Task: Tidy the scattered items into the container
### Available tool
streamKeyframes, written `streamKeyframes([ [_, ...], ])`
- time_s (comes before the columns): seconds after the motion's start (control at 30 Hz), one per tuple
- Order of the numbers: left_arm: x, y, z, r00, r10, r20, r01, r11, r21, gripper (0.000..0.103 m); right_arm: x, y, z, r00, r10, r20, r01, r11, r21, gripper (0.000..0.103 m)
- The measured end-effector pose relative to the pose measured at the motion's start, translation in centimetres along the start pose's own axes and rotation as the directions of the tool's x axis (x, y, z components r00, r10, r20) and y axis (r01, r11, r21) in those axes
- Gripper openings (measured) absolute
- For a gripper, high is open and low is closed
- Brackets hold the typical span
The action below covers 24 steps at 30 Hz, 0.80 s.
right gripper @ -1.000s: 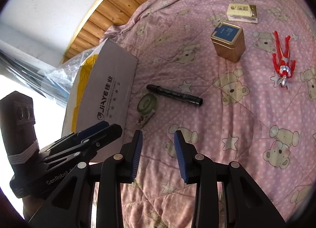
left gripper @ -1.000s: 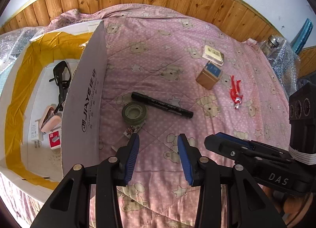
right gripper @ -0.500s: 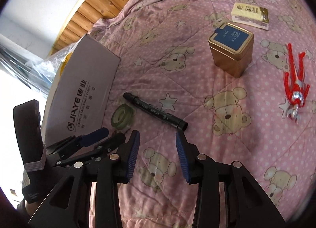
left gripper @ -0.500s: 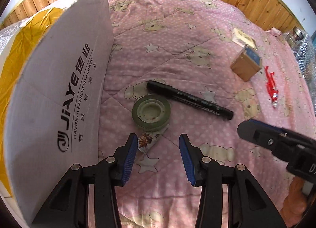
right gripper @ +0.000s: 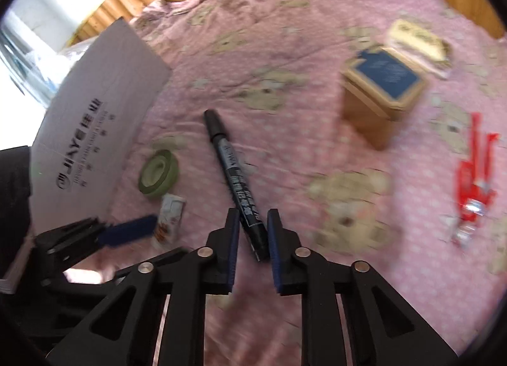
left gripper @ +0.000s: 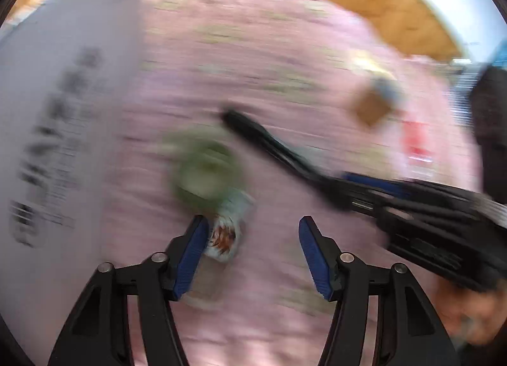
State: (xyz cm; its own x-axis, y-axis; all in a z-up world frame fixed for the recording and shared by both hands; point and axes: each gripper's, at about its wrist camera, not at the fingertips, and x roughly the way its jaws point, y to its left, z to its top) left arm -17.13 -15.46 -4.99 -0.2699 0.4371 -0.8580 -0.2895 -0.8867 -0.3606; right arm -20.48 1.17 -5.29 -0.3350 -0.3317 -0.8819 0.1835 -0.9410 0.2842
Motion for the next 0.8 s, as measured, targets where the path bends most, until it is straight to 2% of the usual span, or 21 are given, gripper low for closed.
streamKeyframes([
  [0.03, -0.5, -0.2, -0.3, 1.000, -0.016, 0.010, 0.016, 1.000, -0.001, 0.050, -0.8, -0.8, -0.5, 1.000, -0.018, 0.005, 0.018, 0.999, 0.029, 0.016],
  [0.1, -1.6, -0.5, -0.8, 0.999, -0.033, 0.032, 0.033, 0.999, -0.008, 0.050, -2.0, -2.7, -1.6, 1.000, 0.005, 0.009, -0.006, 0.995, 0.103, 0.015],
  [0.23, -2.1, 0.8, -1.1, 0.996, 0.073, 0.053, -0.071, 0.996, -0.045, 0.050, -2.9, -4.3, -3.2, 0.998, 0.061, 0.002, -0.061, 0.982, 0.179, 0.020],
  [0.3, -1.6, 1.4, -0.8, 0.994, 0.107, 0.034, -0.104, 0.992, -0.071, 0.050, -3.3, -4.3, -3.5, 0.998, 0.064, 0.025, -0.068, 0.978, 0.197, 0.028],
  [0.4, -1.3, 2.0, -0.5, 0.988, 0.147, 0.037, -0.144, 0.985, -0.091, 0.050, -4.2, -2.5, -3.5, 0.992, 0.117, 0.057, -0.124, 0.980, 0.154, 0.034],
  [0.5, -1.1, 2.3, 0.3, 0.983, 0.176, 0.052, -0.171, 0.981, -0.092, 0.050, -4.6, -0.3, -3.4, 0.981, 0.183, 0.068, -0.189, 0.978, 0.089, 0.035],
  [0.67, 0.2, 2.0, 2.1, 0.975, 0.216, 0.057, -0.211, 0.974, -0.085, 0.053, -1.5, 3.0, -3.7, 0.986, 0.165, -0.002, -0.165, 0.986, -0.013, 0.036],
  [0.77, 0.9, 1.5, 2.8, 0.964, 0.258, 0.061, -0.255, 0.965, -0.054, 0.053, -0.4, 3.4, -3.4, 0.992, 0.124, 0.004, -0.124, 0.992, -0.036, 0.036],
  [0.8, 0.9, 1.4, 2.8, 0.965, 0.255, 0.064, -0.253, 0.966, -0.045, 0.053, 0.0, 3.3, -3.3, 0.993, 0.121, -0.002, -0.121, 0.992, -0.027, 0.029],
])
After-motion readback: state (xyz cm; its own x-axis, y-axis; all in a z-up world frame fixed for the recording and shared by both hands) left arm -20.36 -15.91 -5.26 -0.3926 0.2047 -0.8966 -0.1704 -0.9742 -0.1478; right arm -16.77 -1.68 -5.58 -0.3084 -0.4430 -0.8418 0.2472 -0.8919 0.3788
